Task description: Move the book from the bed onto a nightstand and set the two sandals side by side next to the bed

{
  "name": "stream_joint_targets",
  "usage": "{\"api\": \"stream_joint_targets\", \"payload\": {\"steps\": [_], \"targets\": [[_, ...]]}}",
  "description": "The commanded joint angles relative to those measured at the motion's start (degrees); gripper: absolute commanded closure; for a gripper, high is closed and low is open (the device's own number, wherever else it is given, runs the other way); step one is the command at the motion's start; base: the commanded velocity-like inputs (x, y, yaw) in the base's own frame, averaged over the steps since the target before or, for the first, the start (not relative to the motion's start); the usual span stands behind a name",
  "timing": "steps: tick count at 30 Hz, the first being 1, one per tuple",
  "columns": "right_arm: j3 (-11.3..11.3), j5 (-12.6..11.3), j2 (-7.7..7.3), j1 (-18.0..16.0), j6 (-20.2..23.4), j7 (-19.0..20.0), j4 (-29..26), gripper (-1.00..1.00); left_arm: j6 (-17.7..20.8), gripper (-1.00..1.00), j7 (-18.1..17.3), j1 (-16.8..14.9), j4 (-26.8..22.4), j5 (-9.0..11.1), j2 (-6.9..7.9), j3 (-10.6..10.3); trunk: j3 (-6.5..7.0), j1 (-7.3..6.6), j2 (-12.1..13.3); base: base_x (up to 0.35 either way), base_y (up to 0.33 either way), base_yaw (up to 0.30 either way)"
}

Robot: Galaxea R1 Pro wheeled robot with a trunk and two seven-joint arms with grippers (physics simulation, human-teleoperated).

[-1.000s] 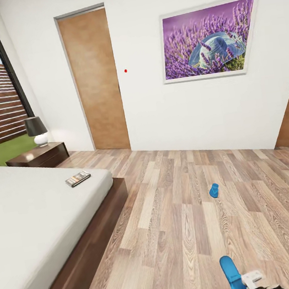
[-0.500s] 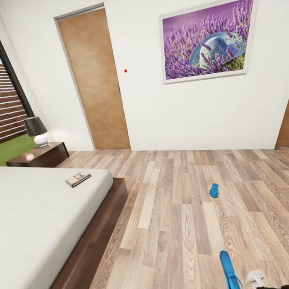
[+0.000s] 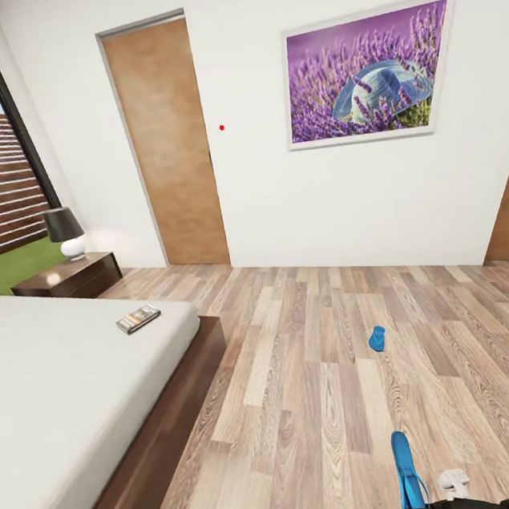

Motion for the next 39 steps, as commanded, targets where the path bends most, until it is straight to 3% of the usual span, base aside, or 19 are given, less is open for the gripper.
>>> {"api": "stream_joint_targets", "payload": {"steps": [1,9,39], "targets": [[0.53,-0.43,0.03,-0.08,-0.25,0.25,0.20,1.00,0.03,-1.00,-0.35,0.01,-0.03,0.12,-0.03,0.17,-0.04,-0.01,-0.01,0.000,0.000,0.000],[0.53,-0.44,0.03,-0.08,-0.26,0.23,0.20,1.00,-0.05,-1.00,-0.32,0.01,-0.03,0.11,-0.03,0.17,-0.01,-0.01,-0.01,0.000,0.000,-0.113],[0.53,-0.44,0.03,-0.08,-0.26,0.22,0.20,1.00,-0.06,-1.00,-0.28,0.01,-0.03,0.11,-0.05,0.17,0.00,-0.01,-0.01,0.000,0.000,-0.282]]}}
